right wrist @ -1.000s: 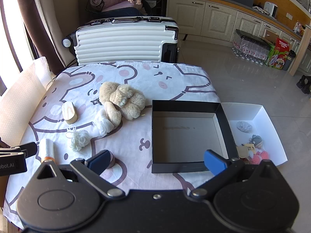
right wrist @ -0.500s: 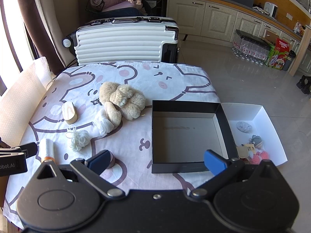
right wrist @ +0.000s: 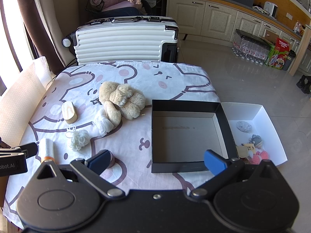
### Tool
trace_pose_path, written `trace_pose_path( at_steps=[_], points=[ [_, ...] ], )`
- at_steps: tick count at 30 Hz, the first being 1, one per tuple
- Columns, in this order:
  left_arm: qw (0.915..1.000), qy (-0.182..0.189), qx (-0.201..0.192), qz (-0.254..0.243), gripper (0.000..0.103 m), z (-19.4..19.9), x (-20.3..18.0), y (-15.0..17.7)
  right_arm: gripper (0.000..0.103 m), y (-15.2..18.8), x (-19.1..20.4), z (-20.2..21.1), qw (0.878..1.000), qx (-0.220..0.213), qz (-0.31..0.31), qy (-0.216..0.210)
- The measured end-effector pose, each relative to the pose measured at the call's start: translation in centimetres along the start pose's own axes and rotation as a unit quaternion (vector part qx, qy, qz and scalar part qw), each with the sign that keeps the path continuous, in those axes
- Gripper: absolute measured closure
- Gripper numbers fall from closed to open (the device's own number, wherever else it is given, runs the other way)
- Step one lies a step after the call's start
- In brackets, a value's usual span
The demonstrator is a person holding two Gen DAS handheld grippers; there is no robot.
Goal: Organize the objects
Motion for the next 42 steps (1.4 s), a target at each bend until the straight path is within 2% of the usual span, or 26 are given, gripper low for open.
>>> trace_pose_path(
  at_steps=[31, 42],
  points=[
    [1.0, 0.0, 0.001, 0.0, 0.0, 0.02, 0.04, -0.11, 0.0, -0.18, 0.08, -0.02, 1.0, 0.001, 0.0, 0.0],
    [0.9998, -0.009, -0.013, -0.006, 0.0, 0.39, 0.39, 0.11, 0.0, 0.01, 0.46, -0.31, 1.0, -0.001, 0.003, -0.006]
  ],
)
Point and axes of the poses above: each gripper's, at about its wrist camera, not at the fingertips, and z roughly against the way its jaws point, x to its left, y to its underside, the point moved 2 cm from there along -z, roughly the way its jaws point, and after that the axes turned 7 degrees about -x, right-handed, at the moved point
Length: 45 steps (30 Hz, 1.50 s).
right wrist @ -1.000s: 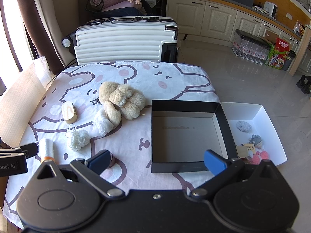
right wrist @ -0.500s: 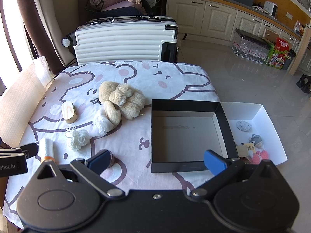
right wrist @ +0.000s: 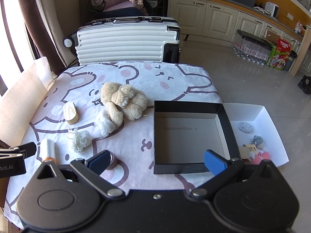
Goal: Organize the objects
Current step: 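Move the left tool toward the clear film roll while the right tool approaches the brown tape roll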
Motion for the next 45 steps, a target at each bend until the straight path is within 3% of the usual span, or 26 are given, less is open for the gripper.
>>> trace_pose_path(
  at_steps=[29, 40, 45],
  points=[
    [0.9939, -0.073, 0.017, 0.081, 0.0, -0.7, 11.9, 0.8, 0.0, -1.5, 10.1, -3.5, 0.996, 0.005, 0.055, -0.067],
    [0.9936, -0.064, 0.002, 0.093, 0.0, -0.7, 11.9, 0.3, 0.0, -1.7, 10.4, -4.0, 0.995, -0.009, 0.039, -0.087],
    [0.996, -0.054, 0.0, 0.072, 0.0, -2.0, 10.8, 0.1, 0.0, -1.7, 10.2, -4.7, 0.995, -0.008, 0.03, -0.096]
  ],
)
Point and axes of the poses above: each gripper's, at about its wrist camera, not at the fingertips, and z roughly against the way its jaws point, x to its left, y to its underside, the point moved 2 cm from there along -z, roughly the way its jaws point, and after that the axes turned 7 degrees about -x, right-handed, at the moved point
